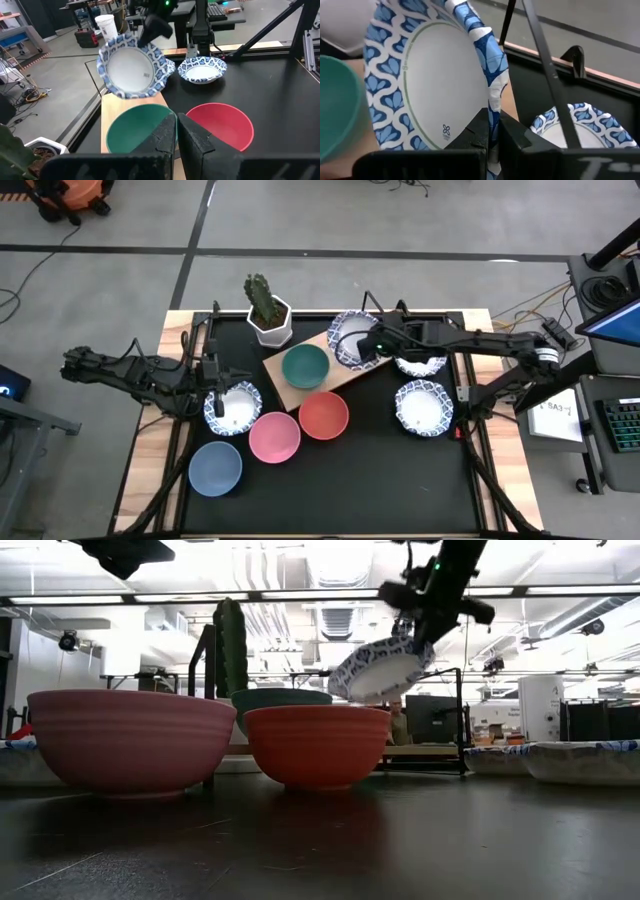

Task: Place and stack bowls onto a shelf
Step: Put the white bowl on the shelf

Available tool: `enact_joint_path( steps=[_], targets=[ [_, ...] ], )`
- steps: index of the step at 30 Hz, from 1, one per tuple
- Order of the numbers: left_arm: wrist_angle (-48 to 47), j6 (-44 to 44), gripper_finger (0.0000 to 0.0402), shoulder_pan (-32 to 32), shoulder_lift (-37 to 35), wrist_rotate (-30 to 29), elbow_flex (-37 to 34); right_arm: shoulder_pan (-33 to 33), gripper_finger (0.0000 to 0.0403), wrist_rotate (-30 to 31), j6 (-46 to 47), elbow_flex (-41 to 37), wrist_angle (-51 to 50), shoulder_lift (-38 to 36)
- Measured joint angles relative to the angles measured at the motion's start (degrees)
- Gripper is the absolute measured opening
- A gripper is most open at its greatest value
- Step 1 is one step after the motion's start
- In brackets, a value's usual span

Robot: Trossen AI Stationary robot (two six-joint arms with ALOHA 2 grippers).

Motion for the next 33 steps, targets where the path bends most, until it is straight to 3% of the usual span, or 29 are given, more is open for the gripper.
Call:
enact_joint_path(
  steps=[16, 27, 33],
  targets=[
    [0.0, 0.0, 0.0, 0.0, 0.0, 0.0, 0.0, -2.3, 0.0017, 0.9, -1.7, 0.0, 0.7, 9.1],
    [0.0, 0.0, 0.0, 0.0, 0.0, 0.0, 0.0, -3.2, 0.0099, 1.7, -4.4, 0.0, 1.8, 10.2],
    [0.0, 0.0, 0.0, 0.0, 0.0, 0.0, 0.0, -3.4, 0.0112, 1.8, -8.1, 0.5, 2.7, 8.5]
  ],
)
